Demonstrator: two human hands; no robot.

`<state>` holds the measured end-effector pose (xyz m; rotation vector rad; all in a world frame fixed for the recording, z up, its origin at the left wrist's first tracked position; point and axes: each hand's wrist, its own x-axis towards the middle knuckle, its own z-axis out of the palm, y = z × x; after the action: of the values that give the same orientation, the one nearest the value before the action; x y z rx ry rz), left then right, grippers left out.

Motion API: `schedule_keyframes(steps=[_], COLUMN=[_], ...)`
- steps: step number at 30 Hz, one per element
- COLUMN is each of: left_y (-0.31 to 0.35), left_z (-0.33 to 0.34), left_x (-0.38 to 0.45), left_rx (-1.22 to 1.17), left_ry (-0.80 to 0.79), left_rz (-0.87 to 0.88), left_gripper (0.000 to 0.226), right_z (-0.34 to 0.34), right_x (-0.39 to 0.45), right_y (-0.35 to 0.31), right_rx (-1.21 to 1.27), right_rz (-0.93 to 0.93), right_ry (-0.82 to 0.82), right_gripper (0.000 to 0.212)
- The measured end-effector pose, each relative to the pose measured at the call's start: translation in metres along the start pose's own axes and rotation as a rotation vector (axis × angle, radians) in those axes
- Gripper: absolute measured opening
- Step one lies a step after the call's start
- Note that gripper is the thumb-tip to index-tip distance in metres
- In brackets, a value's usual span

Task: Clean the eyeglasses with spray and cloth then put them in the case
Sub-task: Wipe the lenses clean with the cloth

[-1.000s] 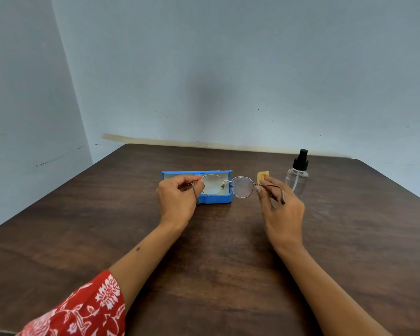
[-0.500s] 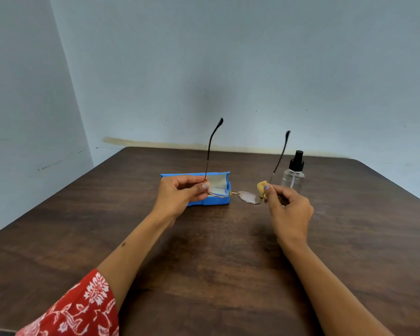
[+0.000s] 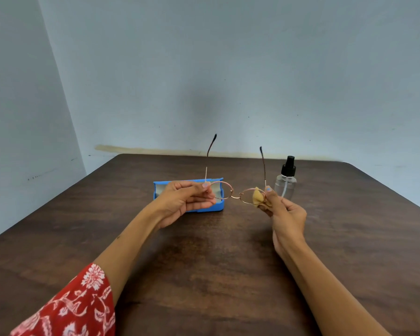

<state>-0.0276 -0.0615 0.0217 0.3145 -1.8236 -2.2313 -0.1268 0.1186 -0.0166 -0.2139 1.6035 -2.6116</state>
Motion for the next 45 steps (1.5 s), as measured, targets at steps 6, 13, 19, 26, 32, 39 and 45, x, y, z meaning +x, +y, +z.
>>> schedule_keyframes(steps=[6, 13, 19, 26, 32, 39, 45], left_y=[-0.005, 0.003, 0.000, -0.004, -0.004, -0.003, -0.005], left_z=[0.002, 0.004, 0.009, 0.016, 0.021, 0.022, 0.023], left_x=[-0.002, -0.005, -0.006, -0.006, -0.009, -0.009, -0.011], left_rx=[-0.073, -0.236, -0.310, -0.359, -0.362, -0.311, -0.248], left_ry=[0.196, 0.346, 0.384, 0.361, 0.367, 0.400, 0.407], left_rz=[0.091, 0.153, 0.130, 0.110, 0.112, 0.125, 0.138], left_gripper=[0.016, 0.009, 0.009, 0.012, 0.010, 0.009, 0.014], right_z=[0.010, 0.010, 0.017, 0.046, 0.059, 0.054, 0.048], right_x=[-0.009, -0.010, -0.025, -0.021, -0.013, -0.021, -0.011], right_y=[-0.007, -0.005, 0.006, 0.000, 0.011, 0.023, 0.020], right_rx=[0.290, 0.225, -0.444, -0.806, -0.961, -1.025, -1.007], right_rz=[0.339, 0.462, -0.233, -1.349, -1.537, -1.491, -1.411], right_ry=[-0.153, -0.202, -0.228, -0.194, -0.225, -0.409, -0.217], right_gripper=[0.007, 0.007, 0.023, 0.013, 0.019, 0.027, 0.025])
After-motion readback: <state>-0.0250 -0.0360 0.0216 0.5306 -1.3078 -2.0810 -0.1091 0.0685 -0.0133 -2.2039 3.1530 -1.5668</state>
